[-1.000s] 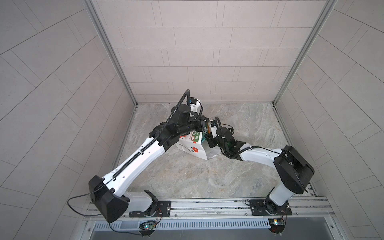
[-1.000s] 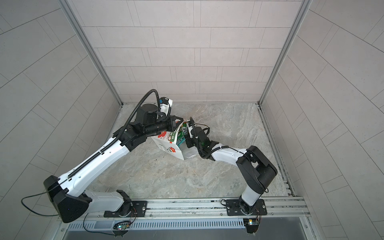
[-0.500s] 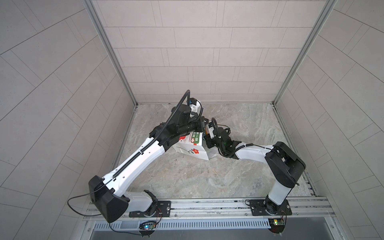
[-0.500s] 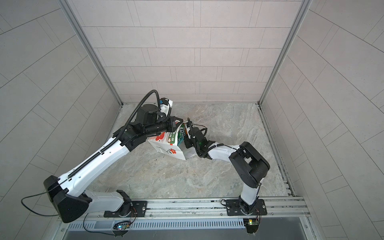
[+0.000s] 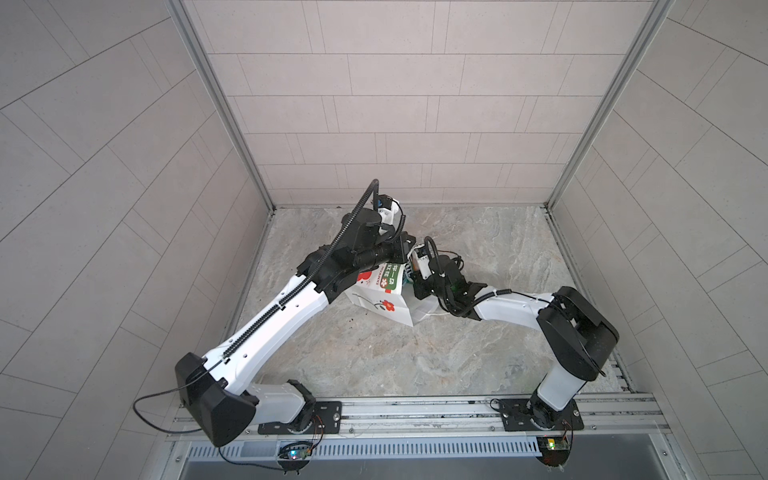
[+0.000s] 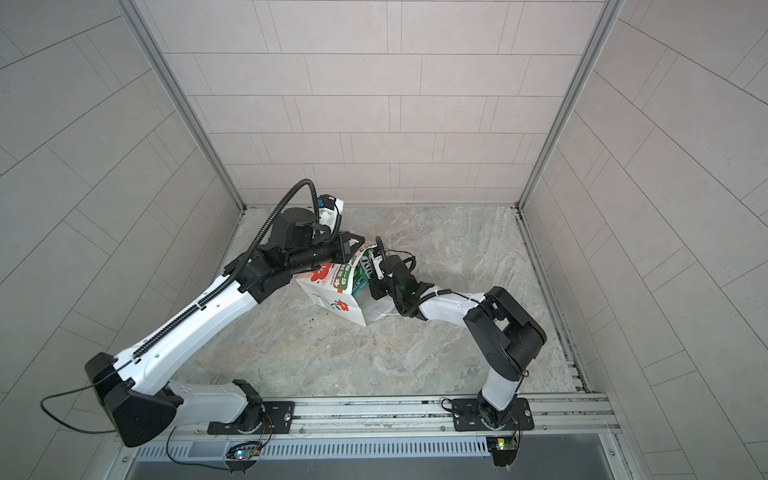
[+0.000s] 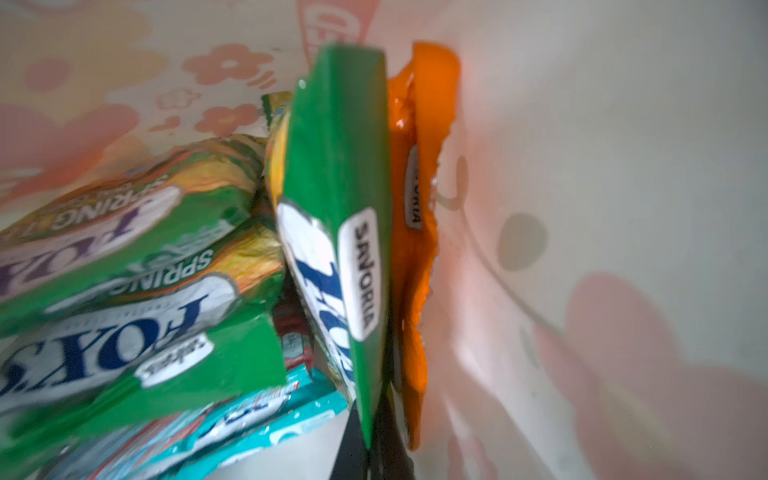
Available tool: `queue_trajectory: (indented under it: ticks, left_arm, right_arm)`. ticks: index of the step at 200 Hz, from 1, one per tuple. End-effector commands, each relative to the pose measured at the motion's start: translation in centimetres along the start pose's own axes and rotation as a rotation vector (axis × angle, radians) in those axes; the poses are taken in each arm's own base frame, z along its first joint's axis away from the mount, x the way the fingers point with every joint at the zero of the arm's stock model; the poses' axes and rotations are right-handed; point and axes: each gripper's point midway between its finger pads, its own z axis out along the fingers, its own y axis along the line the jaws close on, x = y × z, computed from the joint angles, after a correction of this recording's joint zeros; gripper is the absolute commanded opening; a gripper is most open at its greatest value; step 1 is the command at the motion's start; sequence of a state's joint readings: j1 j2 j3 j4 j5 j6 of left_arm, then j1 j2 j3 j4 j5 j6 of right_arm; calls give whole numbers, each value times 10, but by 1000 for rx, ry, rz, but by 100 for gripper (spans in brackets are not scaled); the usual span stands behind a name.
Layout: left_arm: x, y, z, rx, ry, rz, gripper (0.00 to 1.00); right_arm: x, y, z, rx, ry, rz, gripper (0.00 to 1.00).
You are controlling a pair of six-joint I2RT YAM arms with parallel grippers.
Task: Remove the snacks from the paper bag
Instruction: 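Close the right gripper on the green FOXS packet inside the bag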
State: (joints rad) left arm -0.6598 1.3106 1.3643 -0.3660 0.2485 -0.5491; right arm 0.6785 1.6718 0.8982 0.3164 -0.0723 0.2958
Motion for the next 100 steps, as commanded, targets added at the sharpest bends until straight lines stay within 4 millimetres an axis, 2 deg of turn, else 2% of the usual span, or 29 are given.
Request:
queue_trajectory:
  ticks: [1,63,100]
  left_arm:
    - [-21,-10,-20,-3,-74,30,0]
    - [-19,1,-17,-56,-78,9,0]
    - [-19,0,-18,-49,-77,4,0]
  right_arm:
    - [-20,2,-23,-21,-62,-5,0]
    - [-26,2,-61,-72,-85,2,0]
    - [-14,2,-75,-125,-22,0,0]
